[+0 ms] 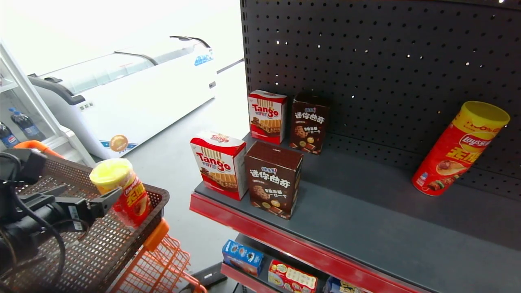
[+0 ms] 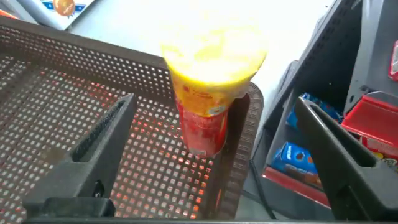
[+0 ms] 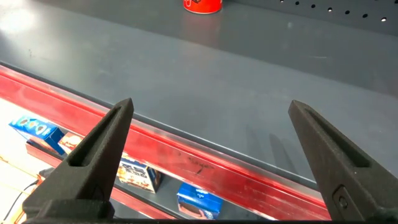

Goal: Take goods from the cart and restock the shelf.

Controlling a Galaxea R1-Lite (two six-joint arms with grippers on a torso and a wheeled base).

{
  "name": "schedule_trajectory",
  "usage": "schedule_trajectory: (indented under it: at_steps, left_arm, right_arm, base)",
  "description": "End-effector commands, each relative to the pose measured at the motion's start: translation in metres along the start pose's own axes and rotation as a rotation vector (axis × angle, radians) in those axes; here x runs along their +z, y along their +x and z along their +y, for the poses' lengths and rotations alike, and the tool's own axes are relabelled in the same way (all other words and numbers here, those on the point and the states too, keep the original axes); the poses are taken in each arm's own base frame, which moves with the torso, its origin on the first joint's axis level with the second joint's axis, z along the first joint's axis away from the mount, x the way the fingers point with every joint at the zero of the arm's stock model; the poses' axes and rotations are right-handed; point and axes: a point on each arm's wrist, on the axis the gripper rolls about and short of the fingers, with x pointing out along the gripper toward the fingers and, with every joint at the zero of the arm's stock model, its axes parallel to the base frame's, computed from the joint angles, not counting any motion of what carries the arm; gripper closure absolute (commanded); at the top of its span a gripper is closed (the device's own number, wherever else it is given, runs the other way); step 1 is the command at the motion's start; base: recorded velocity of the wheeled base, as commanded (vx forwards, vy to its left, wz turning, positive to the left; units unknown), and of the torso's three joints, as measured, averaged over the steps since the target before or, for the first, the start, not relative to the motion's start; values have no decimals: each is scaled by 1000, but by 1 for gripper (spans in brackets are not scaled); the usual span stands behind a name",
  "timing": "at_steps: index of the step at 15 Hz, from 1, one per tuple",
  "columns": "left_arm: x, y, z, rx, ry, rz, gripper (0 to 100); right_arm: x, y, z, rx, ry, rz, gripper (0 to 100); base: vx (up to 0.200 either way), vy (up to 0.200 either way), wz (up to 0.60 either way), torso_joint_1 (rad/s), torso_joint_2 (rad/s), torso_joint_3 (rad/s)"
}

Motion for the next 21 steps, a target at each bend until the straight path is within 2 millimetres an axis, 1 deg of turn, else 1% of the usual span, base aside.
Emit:
schedule_trajectory:
  at_steps: [1, 2, 4, 6, 7, 11, 12, 13, 15, 17, 21]
  left_arm:
    - [-22, 33, -5, -30, -1, 107, 0]
    - [-23, 37, -7, -36, -1, 102, 0]
    - [-30, 53, -6, -37, 13, 96, 0]
    - [-32, 59, -5, -29, 18, 82, 0]
    - [-35, 68, -3, -21, 19, 65, 0]
    - [-44, 83, 0, -7, 9, 74, 0]
    - [-46, 89, 1, -6, 5, 78, 0]
    - [-46, 90, 1, -5, 5, 80, 0]
    - [-46, 104, 3, -1, 5, 60, 0]
    - [-45, 114, 3, 0, 5, 40, 0]
    - [-56, 125, 4, 2, 4, 72, 0]
  right_arm:
    - [0, 0, 0, -1, 0, 0, 0]
    - [0, 0, 0, 1, 0, 0, 0]
    - [0, 0, 0, 1, 0, 2, 0]
    - [0, 0, 0, 1, 0, 2, 0]
    - [0, 0, 0, 1, 0, 0, 0]
    - [0, 0, 0, 1, 0, 2, 0]
    - [0, 0, 0, 1, 0, 0, 0]
    - [0, 0, 0, 1, 0, 0, 0]
    - [0, 0, 0, 1, 0, 2, 0]
    - [0, 0, 0, 1, 0, 2, 0]
    - [0, 0, 0, 1, 0, 0, 0]
  base:
    - [0, 0, 0, 0, 0, 0]
    - [0, 0, 0, 0, 0, 0]
    - [0, 0, 0, 0, 0, 0]
    - [0, 0, 0, 0, 0, 0]
    - [0, 0, 0, 0, 0, 0]
    - [0, 0, 0, 0, 0, 0]
    - [0, 0, 0, 0, 0, 0]
    - [0, 0, 0, 0, 0, 0]
    - [0, 0, 0, 0, 0, 0]
    - [0, 0, 0, 0, 0, 0]
    - [0, 0, 0, 0, 0, 0]
